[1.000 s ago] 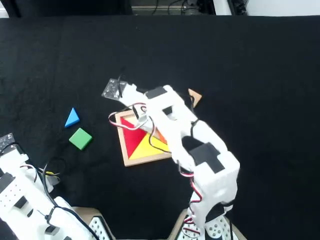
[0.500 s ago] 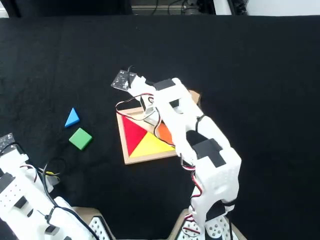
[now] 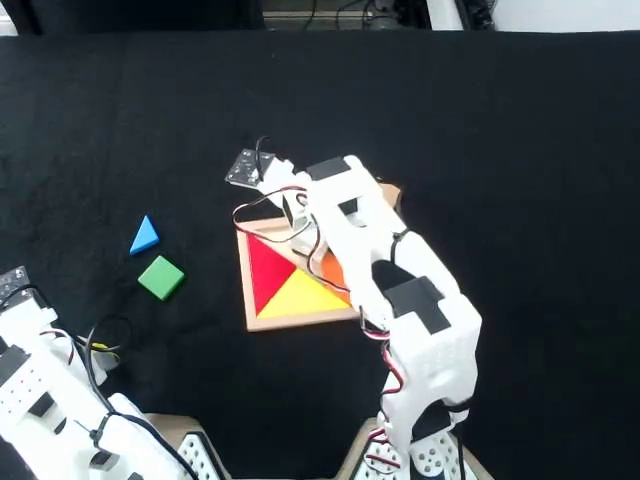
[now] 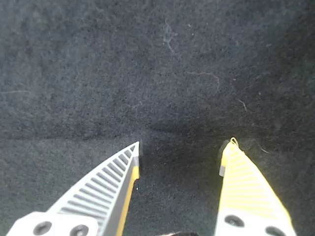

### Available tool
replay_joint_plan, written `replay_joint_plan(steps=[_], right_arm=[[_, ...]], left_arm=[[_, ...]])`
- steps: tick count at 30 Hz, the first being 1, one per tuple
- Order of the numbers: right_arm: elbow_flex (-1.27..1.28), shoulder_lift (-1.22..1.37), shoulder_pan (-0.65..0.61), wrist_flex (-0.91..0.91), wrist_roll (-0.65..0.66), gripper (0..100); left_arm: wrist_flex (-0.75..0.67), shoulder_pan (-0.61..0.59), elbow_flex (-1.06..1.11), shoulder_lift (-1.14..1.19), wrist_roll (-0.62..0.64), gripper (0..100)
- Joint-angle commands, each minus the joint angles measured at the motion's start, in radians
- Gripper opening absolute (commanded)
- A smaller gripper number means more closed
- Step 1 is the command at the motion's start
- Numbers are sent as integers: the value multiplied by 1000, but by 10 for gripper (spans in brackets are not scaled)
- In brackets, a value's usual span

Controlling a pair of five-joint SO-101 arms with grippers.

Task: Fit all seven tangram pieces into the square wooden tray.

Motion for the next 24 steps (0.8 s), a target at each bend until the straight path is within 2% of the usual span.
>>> replay_joint_plan(steps=[1,8,15,19,24], right_arm=[[-31,-65,0,49,2,11],[71,-239,-8,-28,2,11],[182,-242,3,-155,2,11],[159,-311,92,-124,-5,11],[188,-526,204,-48,-3,11]], left_arm=[[-17,13,-4,-9,-5,267],[-17,13,-4,-9,-5,267],[-17,13,-4,-9,-5,267],[-17,13,-4,-9,-5,267],[-17,15,-4,-9,-5,267]])
